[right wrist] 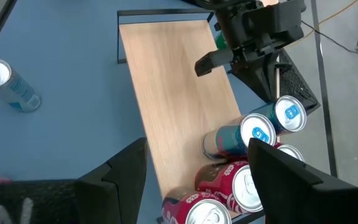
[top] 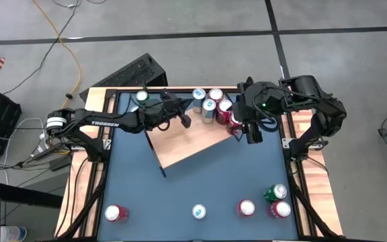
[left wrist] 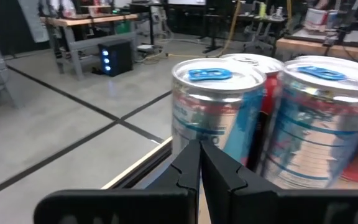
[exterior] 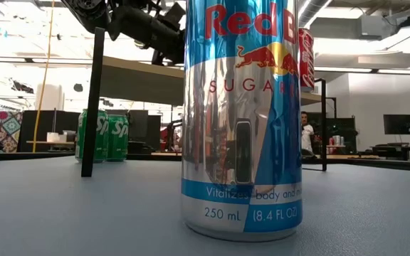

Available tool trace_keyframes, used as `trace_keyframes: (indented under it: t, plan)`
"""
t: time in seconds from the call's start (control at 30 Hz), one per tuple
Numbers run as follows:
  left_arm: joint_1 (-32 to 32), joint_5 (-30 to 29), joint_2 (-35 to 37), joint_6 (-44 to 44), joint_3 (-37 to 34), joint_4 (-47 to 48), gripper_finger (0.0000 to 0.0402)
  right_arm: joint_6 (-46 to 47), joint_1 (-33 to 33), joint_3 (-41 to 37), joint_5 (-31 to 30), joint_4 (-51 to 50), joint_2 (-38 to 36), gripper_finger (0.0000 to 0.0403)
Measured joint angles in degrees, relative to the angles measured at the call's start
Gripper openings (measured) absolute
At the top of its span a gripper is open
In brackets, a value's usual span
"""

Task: Place canned beverage on shelf
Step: Put the right blue soda can on the shelf aligned with the other blue soda can

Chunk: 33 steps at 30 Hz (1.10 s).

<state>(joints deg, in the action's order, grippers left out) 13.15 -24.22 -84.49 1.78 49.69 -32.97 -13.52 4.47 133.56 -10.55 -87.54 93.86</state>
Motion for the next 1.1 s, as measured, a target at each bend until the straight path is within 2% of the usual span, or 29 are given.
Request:
trace_keyframes:
  t: [0.4, 0.43, 0.57, 0.63, 0.7, 0.87, 1.1]
  plan:
    - [-0.5, 7.2, 0.0, -0.1, 0.0, 1.3, 0.0, 0.0, 0.0, 0.0, 0.0, 0.1, 0.0, 0.0258]
    - [-0.9, 5.9, 0.1, -0.8, 0.0, 2.0, 0.0, 0.0, 0.0, 0.0, 0.0, -0.1, 0.0, 0.0258]
    - [-2.8, -9.4, 0.5, -4.2, 0.0, 2.7, 0.0, 0.1, 0.0, 0.0, 0.0, -1.1, 0.0, 0.0258]
    - [-2.7, -10.8, 0.5, -5.6, 0.0, 2.0, 0.0, 0.1, 0.0, 0.0, 0.0, -1.5, 0.0, 0.0258]
    - [-1.3, -9.8, 0.1, -6.0, 0.0, 1.5, 0.0, 0.0, 0.0, 0.0, 0.0, -1.8, 0.0, 0.0258]
    - [4.6, -0.7, -2.9, -2.6, 0.0, -2.6, 0.0, 0.1, 0.0, 0.0, 0.0, -1.9, 0.0, 0.0258]
    - [6.1, 3.5, -7.5, -0.5, 0.0, -8.2, 0.0, 0.4, 0.5, 0.0, 0.1, -2.0, 0.0, 0.0258]
